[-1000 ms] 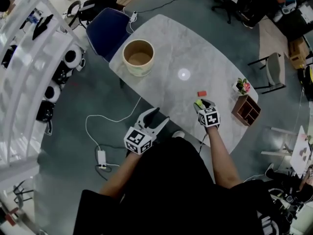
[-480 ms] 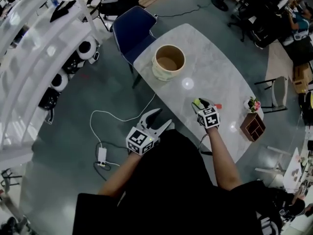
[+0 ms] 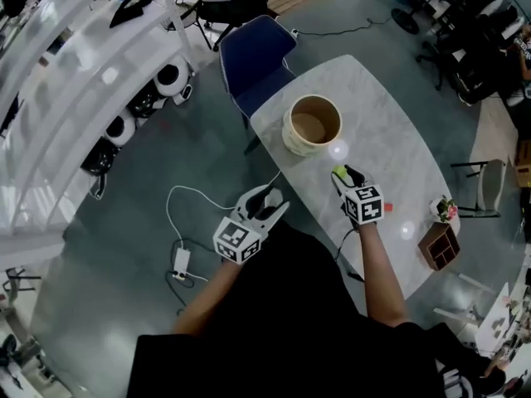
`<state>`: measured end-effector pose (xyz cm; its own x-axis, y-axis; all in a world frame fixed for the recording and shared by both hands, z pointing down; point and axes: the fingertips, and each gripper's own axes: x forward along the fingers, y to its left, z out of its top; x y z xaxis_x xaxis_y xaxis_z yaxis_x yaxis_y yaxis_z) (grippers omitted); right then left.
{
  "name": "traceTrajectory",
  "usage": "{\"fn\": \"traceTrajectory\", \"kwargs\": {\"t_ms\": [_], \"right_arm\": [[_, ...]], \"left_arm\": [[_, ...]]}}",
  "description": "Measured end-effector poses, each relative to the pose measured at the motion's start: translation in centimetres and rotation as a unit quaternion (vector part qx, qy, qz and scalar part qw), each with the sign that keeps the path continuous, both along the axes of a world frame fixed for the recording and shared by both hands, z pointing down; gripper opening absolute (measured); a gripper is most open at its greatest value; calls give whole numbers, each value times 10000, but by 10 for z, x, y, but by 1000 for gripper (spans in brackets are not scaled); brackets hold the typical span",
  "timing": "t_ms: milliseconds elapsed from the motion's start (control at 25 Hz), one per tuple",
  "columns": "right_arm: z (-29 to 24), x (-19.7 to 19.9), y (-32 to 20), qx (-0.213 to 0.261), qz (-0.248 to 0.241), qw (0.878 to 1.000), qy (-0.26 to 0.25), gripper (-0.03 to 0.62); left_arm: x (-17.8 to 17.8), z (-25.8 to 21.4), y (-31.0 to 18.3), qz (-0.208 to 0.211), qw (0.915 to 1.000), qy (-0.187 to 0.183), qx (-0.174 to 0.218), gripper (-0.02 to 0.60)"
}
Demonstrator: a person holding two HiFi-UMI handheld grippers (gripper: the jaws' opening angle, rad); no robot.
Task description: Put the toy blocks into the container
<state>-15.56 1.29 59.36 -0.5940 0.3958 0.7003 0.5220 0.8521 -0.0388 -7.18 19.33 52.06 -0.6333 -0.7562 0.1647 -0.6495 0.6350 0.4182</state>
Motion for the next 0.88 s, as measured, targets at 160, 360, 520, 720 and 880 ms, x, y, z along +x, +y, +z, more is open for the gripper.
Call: {"fn": "traceTrajectory", "kwargs": {"t_ms": [160,360,520,720,880], "right_arm": [[-20,-39,8,-581,292,9979,-38,173],[-43,-81,13,-806,260,9961,-255,173],[-58,-111,23,-876,-22,9955,-354,174],[-51,-144,44,-823,-437,9955,-165,175],[-32,-158,62,-667,-730,9949,184,175]], "left_arm": [[-37,-2,7,31,10000,35,-63,210],[-86,3,1,167,9996,91,-230,210],[-120,2,-10,280,9991,92,-304,210],[-152,3,-17,303,9986,75,-422,210],[-158,7,-19,421,9973,156,-588,210]]}}
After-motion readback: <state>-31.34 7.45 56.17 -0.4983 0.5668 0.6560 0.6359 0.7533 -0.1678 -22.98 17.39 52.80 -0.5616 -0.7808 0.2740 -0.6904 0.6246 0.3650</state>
